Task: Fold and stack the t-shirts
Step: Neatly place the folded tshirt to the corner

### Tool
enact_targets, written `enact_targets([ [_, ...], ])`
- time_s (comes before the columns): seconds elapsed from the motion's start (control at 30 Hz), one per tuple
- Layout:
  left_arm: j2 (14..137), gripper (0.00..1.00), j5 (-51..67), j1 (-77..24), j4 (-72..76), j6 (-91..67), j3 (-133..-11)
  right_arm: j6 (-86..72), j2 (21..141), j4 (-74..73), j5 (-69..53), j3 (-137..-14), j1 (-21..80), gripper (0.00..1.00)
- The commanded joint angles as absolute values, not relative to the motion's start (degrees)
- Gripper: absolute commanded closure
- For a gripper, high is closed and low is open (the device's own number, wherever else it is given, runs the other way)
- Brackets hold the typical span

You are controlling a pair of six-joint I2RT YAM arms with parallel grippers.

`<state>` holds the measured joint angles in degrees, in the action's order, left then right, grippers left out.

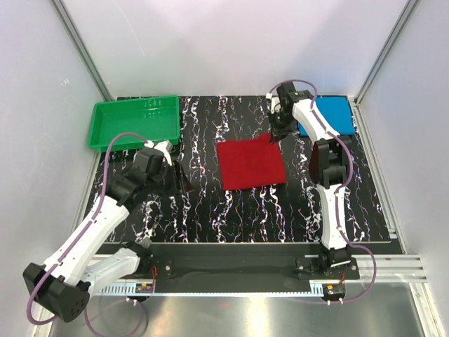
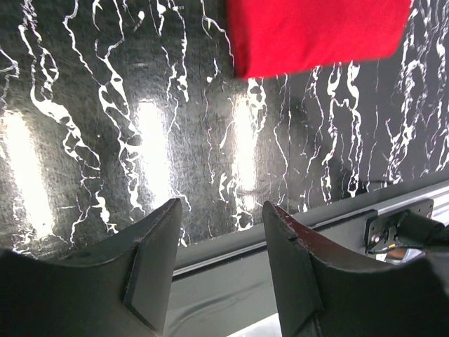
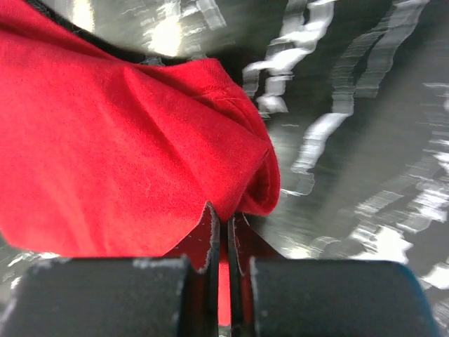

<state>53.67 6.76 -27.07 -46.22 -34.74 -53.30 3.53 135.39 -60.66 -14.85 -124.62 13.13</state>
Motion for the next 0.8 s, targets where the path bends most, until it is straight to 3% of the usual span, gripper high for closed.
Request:
enact_targets([
  [0.0,55.8,0.45,10.5,-26.9,-43.2,-33.1,-54.0,7.6,131.3,-64.4,-0.3,-131.6,13.3,1.0],
  [0.47,62.5,0.47,15.8,-26.8,-40.2,-25.5,-52.6,26.1,135.0,-60.2,20.0,-148.9,12.2,1.0],
  [0.77,67.3,0.48,18.3,-26.3,-40.4,-22.1,-53.6,30.0,132.7,-53.5,22.9,-147.3,9.2,1.0],
])
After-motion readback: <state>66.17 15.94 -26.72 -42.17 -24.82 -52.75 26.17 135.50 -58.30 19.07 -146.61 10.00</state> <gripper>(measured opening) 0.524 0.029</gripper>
